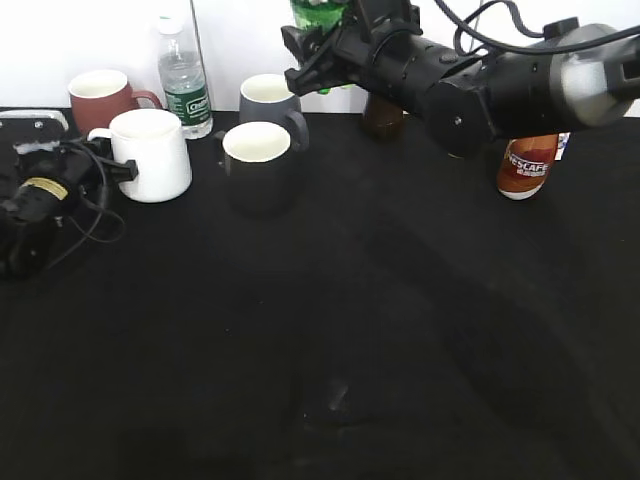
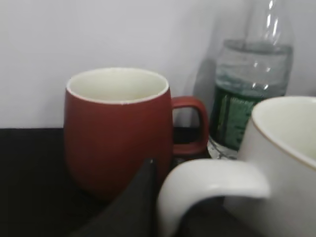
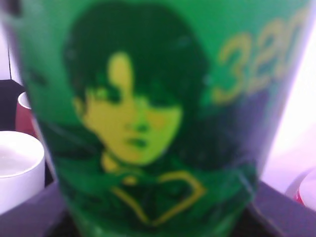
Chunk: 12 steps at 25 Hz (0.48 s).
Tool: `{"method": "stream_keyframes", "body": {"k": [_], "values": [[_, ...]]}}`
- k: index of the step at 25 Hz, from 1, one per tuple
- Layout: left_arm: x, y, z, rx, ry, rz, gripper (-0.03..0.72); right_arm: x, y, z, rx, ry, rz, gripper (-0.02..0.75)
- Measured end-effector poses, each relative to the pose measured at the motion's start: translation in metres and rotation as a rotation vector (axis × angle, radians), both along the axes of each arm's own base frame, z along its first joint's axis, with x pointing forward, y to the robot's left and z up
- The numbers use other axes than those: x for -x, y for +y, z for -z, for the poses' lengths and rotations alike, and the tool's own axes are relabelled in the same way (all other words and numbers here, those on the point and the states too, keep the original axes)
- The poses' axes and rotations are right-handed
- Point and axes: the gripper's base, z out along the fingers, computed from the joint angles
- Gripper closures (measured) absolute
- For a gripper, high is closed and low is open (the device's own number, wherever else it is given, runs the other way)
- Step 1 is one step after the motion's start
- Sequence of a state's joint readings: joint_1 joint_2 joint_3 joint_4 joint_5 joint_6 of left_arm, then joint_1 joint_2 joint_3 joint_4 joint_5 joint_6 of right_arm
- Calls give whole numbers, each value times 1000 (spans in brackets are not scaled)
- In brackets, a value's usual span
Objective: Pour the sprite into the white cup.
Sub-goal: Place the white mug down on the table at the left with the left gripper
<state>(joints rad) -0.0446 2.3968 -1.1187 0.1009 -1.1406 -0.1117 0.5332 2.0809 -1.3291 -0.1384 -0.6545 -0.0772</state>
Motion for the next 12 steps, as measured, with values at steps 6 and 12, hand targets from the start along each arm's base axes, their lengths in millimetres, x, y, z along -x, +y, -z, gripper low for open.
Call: {"method": "stream_keyframes", "body": {"k": [6, 12], "values": [[3, 1, 2, 18, -3, -8, 363, 0, 0, 0, -3, 2, 2, 321], [44, 2, -8, 19, 46, -5, 344, -3, -6, 4, -35, 78, 34, 321]]}}
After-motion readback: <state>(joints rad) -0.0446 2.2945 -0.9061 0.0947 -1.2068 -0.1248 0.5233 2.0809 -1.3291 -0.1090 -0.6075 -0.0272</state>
